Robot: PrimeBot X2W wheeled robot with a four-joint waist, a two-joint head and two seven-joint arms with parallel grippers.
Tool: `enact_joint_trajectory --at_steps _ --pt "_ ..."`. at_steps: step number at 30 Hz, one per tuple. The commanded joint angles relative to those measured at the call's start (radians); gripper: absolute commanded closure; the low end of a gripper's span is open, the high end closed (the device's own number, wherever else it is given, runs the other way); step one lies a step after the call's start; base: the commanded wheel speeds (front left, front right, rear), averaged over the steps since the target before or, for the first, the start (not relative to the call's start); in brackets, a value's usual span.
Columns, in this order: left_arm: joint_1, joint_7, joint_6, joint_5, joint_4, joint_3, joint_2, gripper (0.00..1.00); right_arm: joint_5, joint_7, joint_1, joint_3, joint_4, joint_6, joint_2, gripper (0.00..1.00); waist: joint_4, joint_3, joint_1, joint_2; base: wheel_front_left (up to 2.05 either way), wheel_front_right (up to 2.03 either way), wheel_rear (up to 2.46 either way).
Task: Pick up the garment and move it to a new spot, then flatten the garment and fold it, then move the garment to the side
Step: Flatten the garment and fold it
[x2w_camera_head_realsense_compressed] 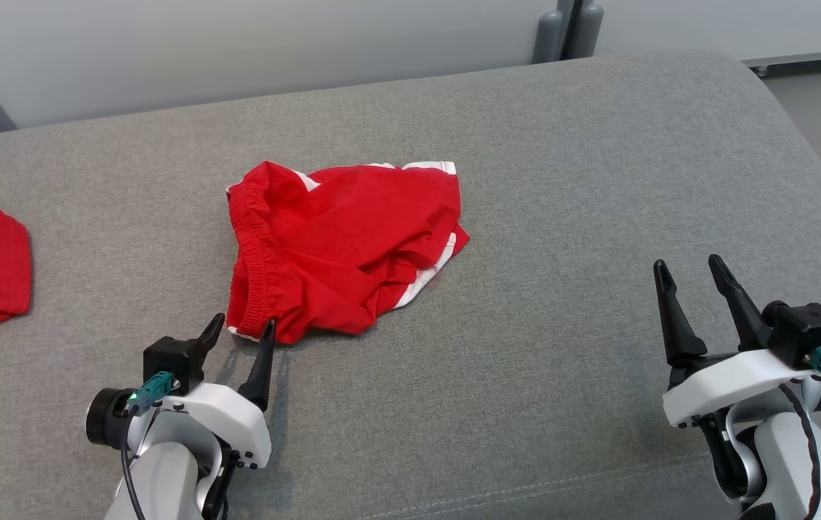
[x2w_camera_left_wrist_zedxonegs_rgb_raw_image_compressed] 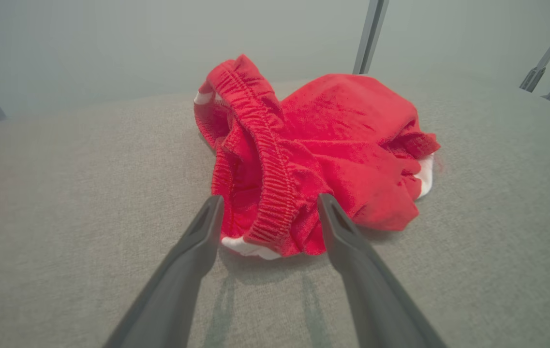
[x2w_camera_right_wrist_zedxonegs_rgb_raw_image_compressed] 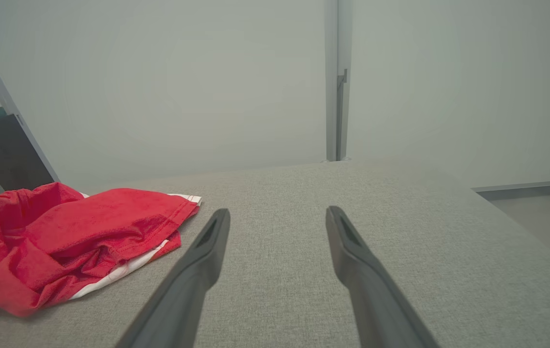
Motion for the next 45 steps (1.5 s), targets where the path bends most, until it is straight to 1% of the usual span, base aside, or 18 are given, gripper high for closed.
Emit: enact_joint_trajectory --at_steps 1,5,10,11,12,13,16,18,21,24,26,28,33,36,38,40,43,45 --pt "-0.050 -0.009 -0.008 -0.008 0.004 0.038 0.027 0.00 0.007 -0.013 -0.031 0.021 -0.019 0.004 -0.008 0.00 -0.014 0.013 0.0001 0.0000 0.00 0.00 0.00" --pt "-0.094 -0.009 -0.014 -0.030 0.074 0.053 0.038 0.00 0.015 -0.013 -0.040 0.033 -0.014 0.004 -0.014 0.00 -0.030 0.031 0.0001 0.0000 0.00 0.00 0.00" --pt "-0.144 -0.009 -0.020 -0.058 0.161 0.039 0.051 0.00 0.027 -0.013 -0.050 0.042 -0.012 0.004 -0.023 0.00 -0.042 0.046 0.0001 0.0000 0.00 0.00 0.00" --pt "-0.153 -0.009 -0.020 -0.064 0.175 0.029 0.052 0.25 0.030 -0.013 -0.052 0.043 -0.012 0.004 -0.025 0.00 -0.044 0.049 0.0001 0.0000 0.00 0.00 0.00" --pt "-0.162 -0.009 -0.020 -0.074 0.182 0.018 0.054 0.69 0.032 -0.013 -0.054 0.044 -0.012 0.004 -0.027 0.00 -0.044 0.051 0.0001 0.0000 0.00 0.00 0.00" --pt "-0.167 -0.009 -0.021 -0.088 0.190 0.000 0.053 1.00 0.033 -0.013 -0.055 0.043 -0.012 0.004 -0.028 0.00 -0.044 0.052 0.0001 0.0000 0.00 0.00 0.00" --pt "-0.179 -0.009 -0.021 -0.146 0.201 -0.063 0.058 1.00 0.035 -0.013 -0.060 0.037 -0.010 0.004 -0.029 0.00 -0.040 0.058 0.0001 0.0000 0.00 0.00 0.00" --pt "-0.184 -0.009 -0.021 -0.163 0.195 -0.078 0.064 1.00 0.035 -0.013 -0.061 0.034 -0.009 0.004 -0.030 0.00 -0.037 0.059 0.0001 0.0000 0.00 0.00 0.00" --pt "-0.202 -0.009 -0.021 -0.201 0.153 -0.104 0.101 1.00 0.035 -0.013 -0.063 0.026 -0.010 0.004 -0.026 0.00 -0.028 0.060 0.0001 0.0000 0.00 0.00 0.00" --pt "-0.241 -0.009 -0.021 -0.206 0.088 -0.094 0.168 1.00 0.035 -0.013 -0.060 0.017 -0.012 0.004 -0.021 0.00 -0.015 0.056 0.0001 0.0000 0.00 0.00 0.00" --pt "-0.276 -0.009 -0.021 -0.188 0.037 -0.094 0.218 1.00 0.036 -0.013 -0.056 0.011 -0.013 0.004 -0.016 0.00 -0.007 0.051 0.0001 0.0000 0.00 0.00 0.00" --pt "-0.313 -0.009 -0.021 -0.174 -0.030 -0.112 0.266 1.00 0.036 -0.013 -0.050 0.007 -0.013 0.004 -0.011 0.00 0.000 0.045 0.0001 0.0000 0.00 0.00 0.00" --pt "-0.413 -0.009 -0.021 -0.220 -0.237 -0.274 0.399 1.00 0.034 -0.013 -0.027 -0.001 -0.012 0.004 0.002 0.00 0.011 0.021 0.0001 0.0000 0.00 0.00 0.00" --pt "-0.501 -0.006 -0.021 -0.232 -0.334 -0.360 0.451 1.00 0.034 -0.013 -0.020 0.001 -0.010 0.004 0.009 0.00 0.007 0.015 0.0001 0.0000 0.00 0.00 0.00" --pt "-0.556 -0.002 -0.021 -0.237 -0.384 -0.428 0.455 1.00 0.036 -0.013 -0.019 0.006 -0.008 0.004 0.014 0.00 -0.002 0.013 0.0001 0.0000 0.00 0.00 0.00" --pt "-0.607 0.005 -0.021 -0.235 -0.416 -0.529 0.449 1.00 0.039 -0.013 -0.020 0.015 -0.006 0.004 0.019 0.00 -0.017 0.014 0.0001 0.0000 0.00 0.00 0.00" --pt "-0.663 0.005 -0.021 -0.263 -0.415 -0.677 0.406 1.00 0.043 -0.013 -0.025 0.025 -0.004 0.004 0.026 0.00 -0.049 0.021 0.0001 0.0000 0.00 0.00 0.00" --pt "-0.684 0.001 -0.021 -0.284 -0.378 -0.746 0.362 1.00 0.044 -0.013 -0.029 0.033 -0.004 0.004 0.029 0.00 -0.073 0.033 0.0001 0.0000 0.00 0.00 0.00"
